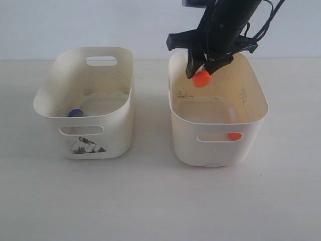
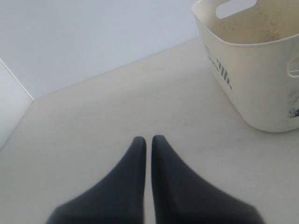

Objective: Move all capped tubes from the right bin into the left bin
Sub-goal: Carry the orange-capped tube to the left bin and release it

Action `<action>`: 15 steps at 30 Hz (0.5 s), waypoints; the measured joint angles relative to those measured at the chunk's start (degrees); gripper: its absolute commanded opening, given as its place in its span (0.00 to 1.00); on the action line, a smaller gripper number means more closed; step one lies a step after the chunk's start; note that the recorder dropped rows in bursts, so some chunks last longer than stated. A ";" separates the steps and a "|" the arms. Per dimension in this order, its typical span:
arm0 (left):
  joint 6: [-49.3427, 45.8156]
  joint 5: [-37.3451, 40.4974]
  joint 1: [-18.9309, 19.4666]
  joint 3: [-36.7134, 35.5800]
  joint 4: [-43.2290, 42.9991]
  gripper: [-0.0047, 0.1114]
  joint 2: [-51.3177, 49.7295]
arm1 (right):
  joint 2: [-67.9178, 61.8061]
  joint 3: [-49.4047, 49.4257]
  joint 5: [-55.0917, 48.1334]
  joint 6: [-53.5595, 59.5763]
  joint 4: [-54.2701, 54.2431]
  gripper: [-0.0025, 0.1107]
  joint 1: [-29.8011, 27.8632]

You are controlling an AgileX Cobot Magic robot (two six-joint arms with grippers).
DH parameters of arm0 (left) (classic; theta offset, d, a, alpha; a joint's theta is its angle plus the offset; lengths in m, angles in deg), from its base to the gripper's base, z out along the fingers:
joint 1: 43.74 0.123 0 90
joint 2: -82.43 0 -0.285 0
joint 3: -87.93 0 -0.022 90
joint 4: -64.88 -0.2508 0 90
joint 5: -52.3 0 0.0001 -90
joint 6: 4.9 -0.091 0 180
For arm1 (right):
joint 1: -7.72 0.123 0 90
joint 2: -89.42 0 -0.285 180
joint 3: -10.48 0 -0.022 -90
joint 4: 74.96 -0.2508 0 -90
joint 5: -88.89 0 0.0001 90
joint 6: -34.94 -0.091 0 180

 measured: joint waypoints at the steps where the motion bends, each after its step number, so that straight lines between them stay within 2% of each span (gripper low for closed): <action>1: 0.00 0.00 0.00 0.00 0.00 0.08 0.00 | 0.49 0.00 -0.06 0.57 -0.82 0.02 0.00; 8: 0.00 0.00 0.00 0.00 0.00 0.08 0.00 | 1.26 0.00 0.77 8.01 -11.80 0.02 0.73; 15: 0.00 0.00 0.00 0.00 0.00 0.08 0.00 | 1.26 0.00 9.41 13.86 -16.07 0.02 7.68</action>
